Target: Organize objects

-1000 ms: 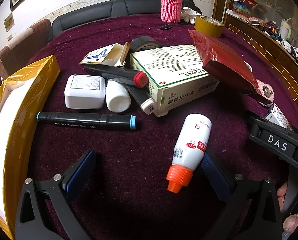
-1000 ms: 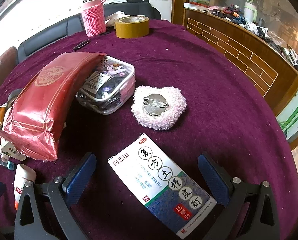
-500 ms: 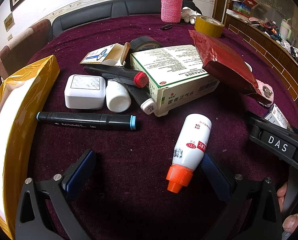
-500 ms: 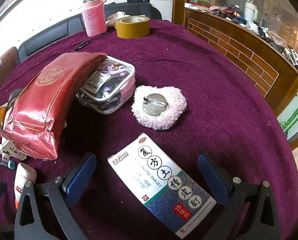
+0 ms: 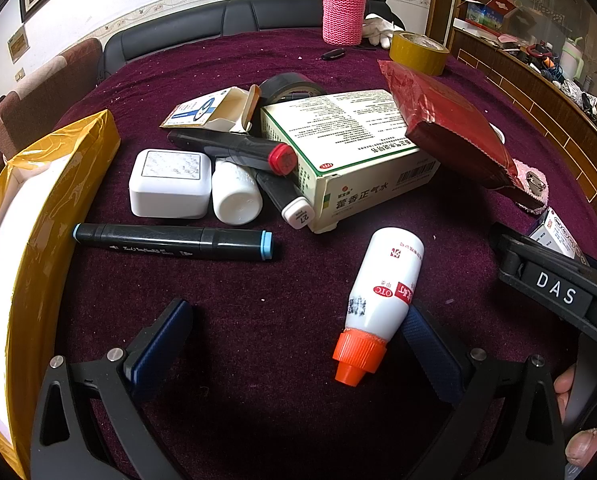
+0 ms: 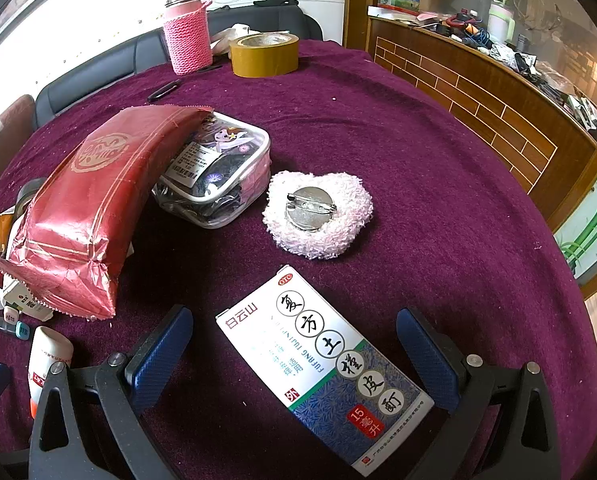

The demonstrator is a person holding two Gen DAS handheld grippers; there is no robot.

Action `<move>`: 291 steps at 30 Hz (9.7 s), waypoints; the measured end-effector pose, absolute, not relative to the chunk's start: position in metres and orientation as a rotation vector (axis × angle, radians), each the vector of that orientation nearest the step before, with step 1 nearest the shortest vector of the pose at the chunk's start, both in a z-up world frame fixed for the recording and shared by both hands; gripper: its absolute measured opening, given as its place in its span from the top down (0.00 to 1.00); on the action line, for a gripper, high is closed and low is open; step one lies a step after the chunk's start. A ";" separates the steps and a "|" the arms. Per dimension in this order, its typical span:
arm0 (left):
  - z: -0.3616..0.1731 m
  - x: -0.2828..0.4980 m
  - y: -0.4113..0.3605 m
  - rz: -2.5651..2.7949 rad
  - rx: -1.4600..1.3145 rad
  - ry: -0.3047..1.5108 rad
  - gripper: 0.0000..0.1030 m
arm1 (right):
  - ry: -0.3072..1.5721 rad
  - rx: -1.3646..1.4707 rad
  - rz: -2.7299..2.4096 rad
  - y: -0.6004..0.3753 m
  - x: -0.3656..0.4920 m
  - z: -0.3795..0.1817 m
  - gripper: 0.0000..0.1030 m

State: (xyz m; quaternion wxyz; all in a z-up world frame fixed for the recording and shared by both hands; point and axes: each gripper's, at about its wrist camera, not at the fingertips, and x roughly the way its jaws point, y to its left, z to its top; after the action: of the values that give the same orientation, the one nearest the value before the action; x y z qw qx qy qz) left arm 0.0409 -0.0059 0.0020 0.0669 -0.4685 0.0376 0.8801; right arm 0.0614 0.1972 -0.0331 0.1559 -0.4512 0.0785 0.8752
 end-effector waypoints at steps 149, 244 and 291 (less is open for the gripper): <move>0.280 0.232 -0.117 2.859 -0.476 -0.141 0.00 | 0.268 -0.600 3.125 0.142 0.181 0.248 0.00; 0.095 0.120 -0.183 2.712 -0.974 -0.188 0.00 | 0.898 -2.109 3.139 0.026 -0.031 -0.005 0.00; 0.013 0.030 -0.118 2.624 -1.341 -0.076 0.85 | 0.303 -1.552 2.807 0.104 0.041 -0.013 0.68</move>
State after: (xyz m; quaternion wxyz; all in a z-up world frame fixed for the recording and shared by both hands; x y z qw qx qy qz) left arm 0.0303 -0.1179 0.0125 0.0966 -0.4529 -0.0258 0.8860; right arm 0.0412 0.1042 -0.0132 -0.0401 -0.4814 0.0940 0.8705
